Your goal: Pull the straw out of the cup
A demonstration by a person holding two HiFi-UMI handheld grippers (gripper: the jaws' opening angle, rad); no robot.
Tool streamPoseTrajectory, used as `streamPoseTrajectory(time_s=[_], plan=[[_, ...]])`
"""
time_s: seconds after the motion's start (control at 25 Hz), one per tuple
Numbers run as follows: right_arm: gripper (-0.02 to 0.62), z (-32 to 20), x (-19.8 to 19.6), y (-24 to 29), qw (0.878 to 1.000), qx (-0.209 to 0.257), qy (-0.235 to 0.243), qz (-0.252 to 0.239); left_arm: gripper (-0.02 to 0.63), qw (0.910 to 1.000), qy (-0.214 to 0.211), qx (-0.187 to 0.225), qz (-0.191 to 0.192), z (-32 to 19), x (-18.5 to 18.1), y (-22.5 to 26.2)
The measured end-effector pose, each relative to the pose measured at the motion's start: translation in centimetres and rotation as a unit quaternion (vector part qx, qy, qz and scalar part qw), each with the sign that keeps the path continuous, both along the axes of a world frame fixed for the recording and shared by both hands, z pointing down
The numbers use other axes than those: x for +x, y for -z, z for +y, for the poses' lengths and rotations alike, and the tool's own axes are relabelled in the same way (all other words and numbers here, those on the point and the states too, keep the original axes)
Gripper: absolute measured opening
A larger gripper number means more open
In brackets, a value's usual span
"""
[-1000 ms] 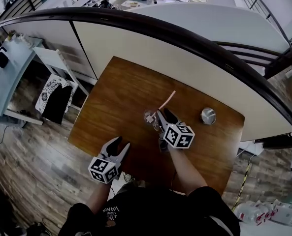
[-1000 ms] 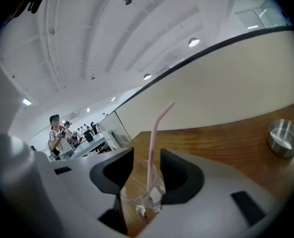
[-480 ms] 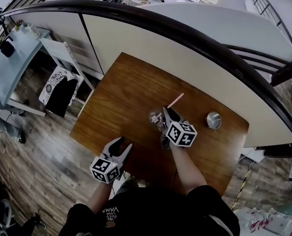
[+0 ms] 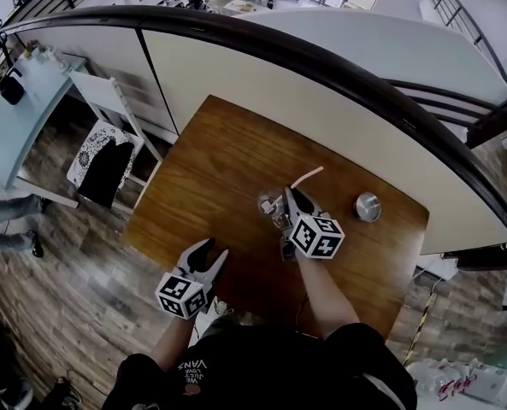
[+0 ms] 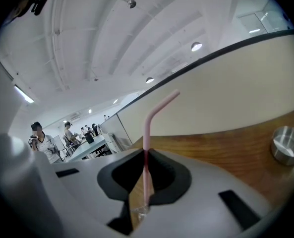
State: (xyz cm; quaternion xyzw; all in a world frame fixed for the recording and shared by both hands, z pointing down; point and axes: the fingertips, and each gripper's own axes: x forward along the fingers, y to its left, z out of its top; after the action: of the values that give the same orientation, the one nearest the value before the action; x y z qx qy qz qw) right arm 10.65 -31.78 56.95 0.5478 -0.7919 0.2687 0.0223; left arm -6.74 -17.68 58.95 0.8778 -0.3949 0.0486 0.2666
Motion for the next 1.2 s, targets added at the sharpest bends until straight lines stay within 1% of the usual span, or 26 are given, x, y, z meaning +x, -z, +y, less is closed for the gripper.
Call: streamPoseTrajectory(time_s=[0.16,0.56,0.72,0.84,0.92,1.08,1.2], plan=[[0.037,1.0,0.2,2.3,1.0,0.023,-0.006,-0.011,0.166,0.9999,-0.007,0.008,0.003,0.3,0.3,0.5],[0.037,4.6,0.2,8.3,0.996,0.082,-0.022,-0.015,0.166,0.9994,-0.026,0.023,0.006,2.1,-0.2,2.0],[0.037,6.7,0.6,10.0,0.995,0.098,-0.034,-0.013,0.165,0.999,-0.033,0.031,0.006,2.9,-0.3,2.6],[0.035,8.5,0.9,10.4,0.994,0.101,-0.045,-0.009,0.164,0.9983,-0.043,0.04,0.006,3.5,-0.2,3.1],[0.035,9.7,1.1,10.3,0.994,0.099,-0.053,-0.007,0.153,0.9976,-0.05,0.047,0.005,4.0,-0.1,3.3],[0.035,12.2,1.1,10.0,0.993,0.094,-0.067,-0.004,0.1,0.9958,-0.066,0.063,0.008,5.1,0.2,4.2],[0.035,13.8,1.0,9.8,0.993,0.092,-0.075,-0.001,0.077,0.9943,-0.078,0.072,0.012,5.8,0.2,4.7]])
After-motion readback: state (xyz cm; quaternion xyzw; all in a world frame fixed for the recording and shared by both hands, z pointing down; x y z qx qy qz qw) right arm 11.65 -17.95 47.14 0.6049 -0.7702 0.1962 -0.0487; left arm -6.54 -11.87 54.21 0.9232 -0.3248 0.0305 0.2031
